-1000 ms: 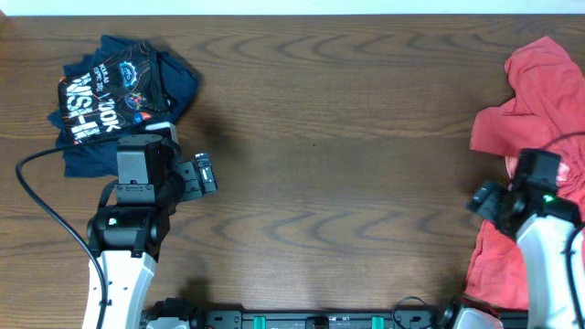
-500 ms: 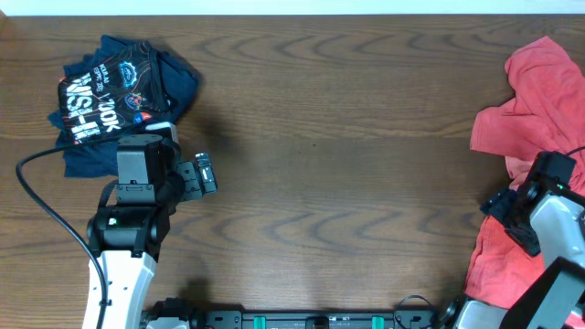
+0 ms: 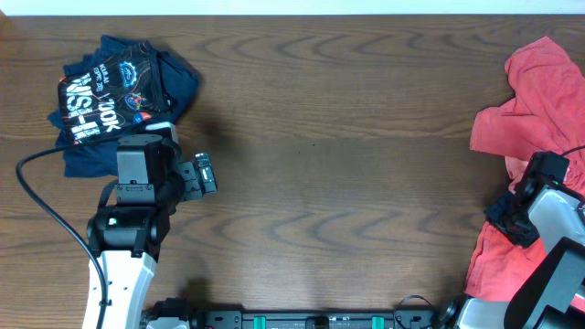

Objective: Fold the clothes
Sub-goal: 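Reach the right gripper into the crumpled coral shirt and grasp it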

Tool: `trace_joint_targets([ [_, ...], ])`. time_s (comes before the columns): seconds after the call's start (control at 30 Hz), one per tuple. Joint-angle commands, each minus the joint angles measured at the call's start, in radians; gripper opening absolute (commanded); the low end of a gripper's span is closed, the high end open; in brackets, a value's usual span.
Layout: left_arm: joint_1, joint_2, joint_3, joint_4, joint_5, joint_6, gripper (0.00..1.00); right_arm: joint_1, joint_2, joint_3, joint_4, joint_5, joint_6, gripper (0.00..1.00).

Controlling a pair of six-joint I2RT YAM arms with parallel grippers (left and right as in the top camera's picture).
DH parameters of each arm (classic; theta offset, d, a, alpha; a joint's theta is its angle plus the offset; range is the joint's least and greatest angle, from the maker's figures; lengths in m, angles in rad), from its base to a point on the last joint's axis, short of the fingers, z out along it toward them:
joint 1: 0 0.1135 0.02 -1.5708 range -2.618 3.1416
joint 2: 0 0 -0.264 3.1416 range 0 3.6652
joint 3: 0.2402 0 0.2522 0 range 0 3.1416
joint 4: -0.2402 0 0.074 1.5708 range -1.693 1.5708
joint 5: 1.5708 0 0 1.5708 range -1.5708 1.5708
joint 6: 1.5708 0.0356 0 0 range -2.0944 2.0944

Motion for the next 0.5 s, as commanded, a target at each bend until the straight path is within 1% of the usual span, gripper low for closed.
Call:
trace_joint_targets([
  [0.0, 0.004, -0.001, 0.019, -0.002, -0.001, -0.01, 0.98, -0.008, 0.005, -0.004, 0.0, 0.01, 0.009, 0.08],
  [0.03, 0.004, -0.001, 0.019, -0.002, -0.001, -0.01, 0.98, -0.008, 0.005, -0.004, 0.0, 0.008, 0.009, 0.01],
  [0.13, 0.004, -0.001, 0.019, 0.002, -0.001, -0.01, 0.98, -0.008, -0.012, 0.009, -0.022, -0.015, 0.009, 0.01],
  [0.2, 0.004, -0.001, 0.019, 0.006, -0.001, -0.01, 0.98, -0.008, -0.045, 0.053, -0.071, -0.022, 0.009, 0.01],
  [0.3, 0.004, -0.001, 0.019, 0.017, -0.001, -0.01, 0.98, -0.008, -0.128, 0.206, -0.179, -0.033, -0.014, 0.01],
  [0.47, 0.004, -0.001, 0.019, 0.037, -0.001, -0.01, 0.98, 0.003, -0.236, 0.546, -0.332, -0.152, -0.156, 0.01],
])
